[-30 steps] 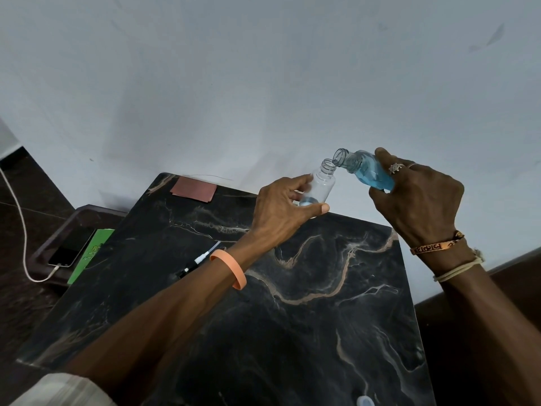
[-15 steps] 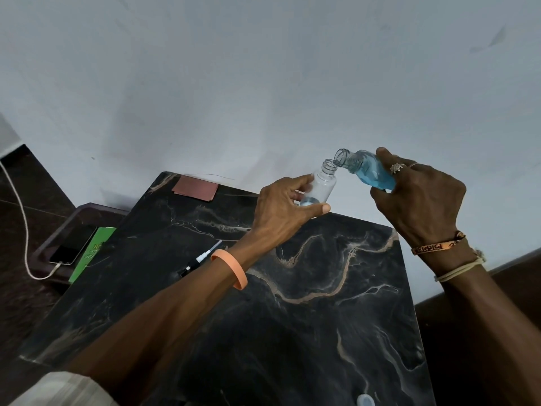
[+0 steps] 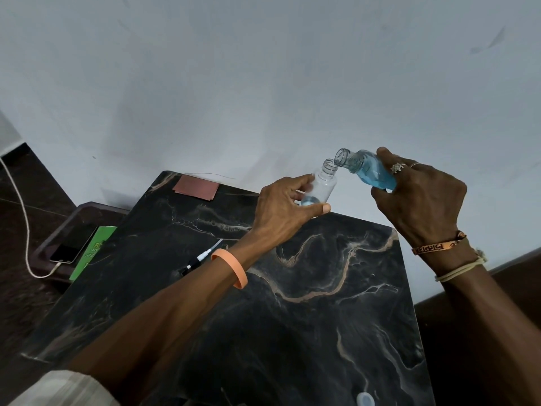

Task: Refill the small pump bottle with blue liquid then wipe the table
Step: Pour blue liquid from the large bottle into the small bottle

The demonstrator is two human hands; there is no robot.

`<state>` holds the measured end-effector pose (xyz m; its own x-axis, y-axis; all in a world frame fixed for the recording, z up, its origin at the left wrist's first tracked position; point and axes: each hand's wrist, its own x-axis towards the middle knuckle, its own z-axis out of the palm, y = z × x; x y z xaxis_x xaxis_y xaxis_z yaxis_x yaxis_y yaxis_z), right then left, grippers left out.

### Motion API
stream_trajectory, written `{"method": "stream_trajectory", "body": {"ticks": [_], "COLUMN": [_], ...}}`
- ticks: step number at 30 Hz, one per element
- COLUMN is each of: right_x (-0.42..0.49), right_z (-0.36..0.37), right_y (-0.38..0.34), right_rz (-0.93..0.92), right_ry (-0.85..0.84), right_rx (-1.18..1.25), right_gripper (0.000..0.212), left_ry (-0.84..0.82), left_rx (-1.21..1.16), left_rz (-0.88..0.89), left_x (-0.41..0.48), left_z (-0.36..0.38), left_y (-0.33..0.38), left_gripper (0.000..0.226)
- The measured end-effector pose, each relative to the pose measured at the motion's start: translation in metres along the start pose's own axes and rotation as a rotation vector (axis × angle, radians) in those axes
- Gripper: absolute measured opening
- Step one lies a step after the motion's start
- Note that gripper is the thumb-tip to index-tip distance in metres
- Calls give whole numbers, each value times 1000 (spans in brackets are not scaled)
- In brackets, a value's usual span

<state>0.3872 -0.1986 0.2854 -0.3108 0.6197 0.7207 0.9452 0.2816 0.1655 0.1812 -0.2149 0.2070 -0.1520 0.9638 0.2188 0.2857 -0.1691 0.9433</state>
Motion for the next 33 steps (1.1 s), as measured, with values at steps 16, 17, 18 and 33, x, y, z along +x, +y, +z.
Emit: {"method": "stream_trajectory", "body": {"ticks": [16, 17, 18, 33], "right_x": [0, 0, 0, 1], "right_z": [-3, -3, -3, -2], "right_y": [0, 0, 0, 0], "right_rz": [4, 4, 4, -5], "right_ry": [-8, -9, -9, -3], "right_rx": [8, 8, 9, -2], "right_gripper": [56, 56, 56, 56], "left_ry": [10, 10, 11, 22], "left_rx": [5, 2, 2, -3], "left_rz": [3, 2, 4, 21], "left_x": [-3, -3, -3, -2], "left_z": [-1, -1, -2, -2], "left_y": [5, 5, 6, 4], "left_gripper": [73, 73, 73, 73]}}
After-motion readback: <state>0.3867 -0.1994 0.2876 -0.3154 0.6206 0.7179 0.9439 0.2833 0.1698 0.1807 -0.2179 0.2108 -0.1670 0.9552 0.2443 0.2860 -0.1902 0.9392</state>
